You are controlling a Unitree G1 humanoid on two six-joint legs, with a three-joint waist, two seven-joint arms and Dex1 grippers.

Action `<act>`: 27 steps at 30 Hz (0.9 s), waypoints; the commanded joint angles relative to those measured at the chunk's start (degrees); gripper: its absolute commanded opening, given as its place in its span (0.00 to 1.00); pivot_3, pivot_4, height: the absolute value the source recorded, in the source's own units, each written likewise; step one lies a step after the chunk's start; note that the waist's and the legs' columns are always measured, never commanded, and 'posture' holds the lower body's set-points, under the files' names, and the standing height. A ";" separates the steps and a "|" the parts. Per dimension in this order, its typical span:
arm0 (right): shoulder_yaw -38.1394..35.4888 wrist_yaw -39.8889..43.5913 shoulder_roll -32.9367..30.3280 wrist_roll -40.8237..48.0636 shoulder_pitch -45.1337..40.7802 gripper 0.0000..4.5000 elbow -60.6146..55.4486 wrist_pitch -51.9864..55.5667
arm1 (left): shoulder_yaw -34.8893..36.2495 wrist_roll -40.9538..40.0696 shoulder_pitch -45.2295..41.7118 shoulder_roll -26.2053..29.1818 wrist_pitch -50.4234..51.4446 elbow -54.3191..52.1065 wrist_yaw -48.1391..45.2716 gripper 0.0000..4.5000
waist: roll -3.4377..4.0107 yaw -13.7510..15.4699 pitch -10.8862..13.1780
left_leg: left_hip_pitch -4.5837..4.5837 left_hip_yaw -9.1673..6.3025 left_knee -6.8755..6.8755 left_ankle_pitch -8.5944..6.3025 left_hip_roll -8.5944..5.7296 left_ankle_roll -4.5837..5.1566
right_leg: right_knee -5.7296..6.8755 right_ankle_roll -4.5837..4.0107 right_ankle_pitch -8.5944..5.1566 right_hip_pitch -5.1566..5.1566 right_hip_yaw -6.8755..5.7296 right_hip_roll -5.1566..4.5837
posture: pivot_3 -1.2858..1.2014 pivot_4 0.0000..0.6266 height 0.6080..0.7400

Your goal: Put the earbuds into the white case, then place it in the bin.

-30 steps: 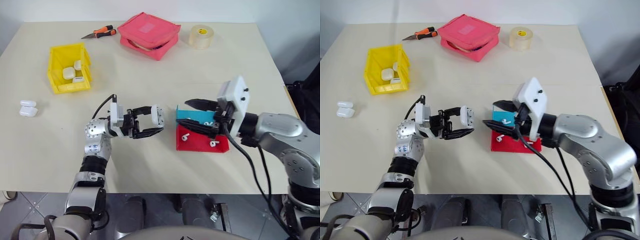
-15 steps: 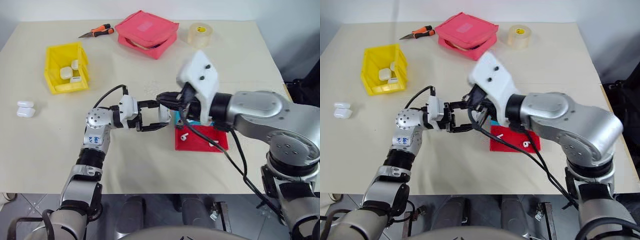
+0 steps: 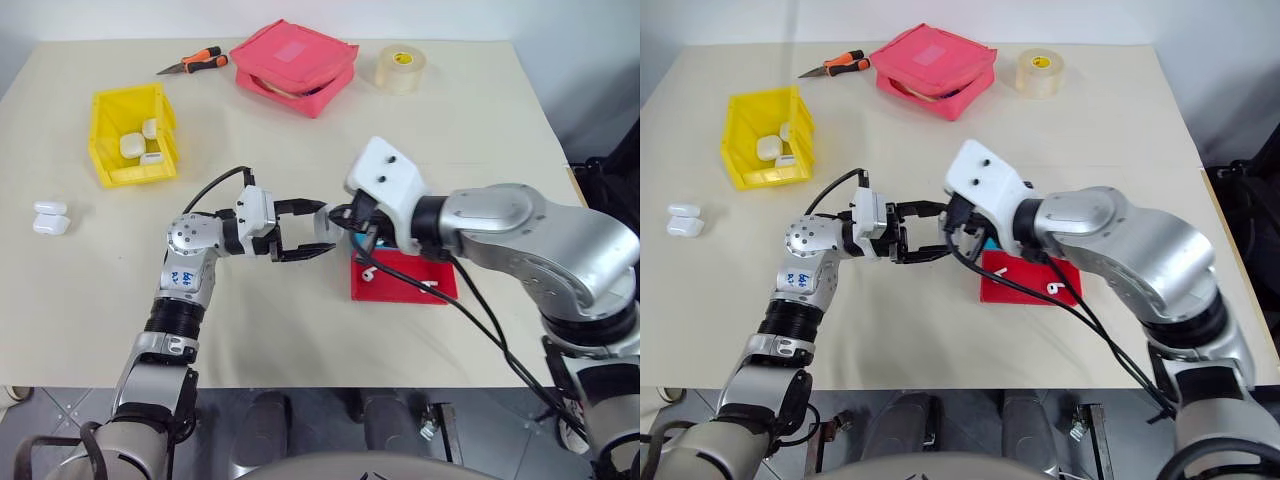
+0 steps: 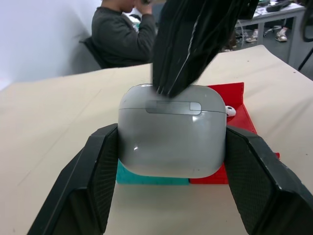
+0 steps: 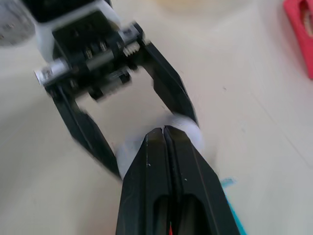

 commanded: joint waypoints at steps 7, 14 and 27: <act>-14.07 9.22 0.33 -2.05 14.15 0.01 -0.38 -22.21 | 9.69 -11.81 3.15 0.46 4.28 -8.03 4.52 0.62 | 0.00 -0.03 0.00 | 0.07 0.03 0.01 0.00 0.05 0.00 | 0.02 0.04 0.02 0.02 0.00 0.09 | 0.52 0.24 1.00; -19.64 20.55 -2.26 -0.04 22.27 0.44 3.32 -31.39 | 15.45 -17.98 5.94 6.77 12.68 -8.63 3.26 0.62 | 0.00 0.01 0.00 | 0.16 0.08 0.01 0.00 0.05 0.00 | 0.07 0.04 0.02 0.05 0.04 0.09 | 0.52 0.24 1.00; -20.04 27.33 -1.89 -2.50 21.80 0.99 10.61 -39.18 | 17.84 -0.56 -6.79 10.54 4.66 11.22 32.14 0.62 | -0.01 0.60 0.00 | 0.29 0.15 0.01 0.01 -0.02 -0.02 | 0.07 0.06 0.03 0.18 0.06 0.08 | 0.52 0.24 1.00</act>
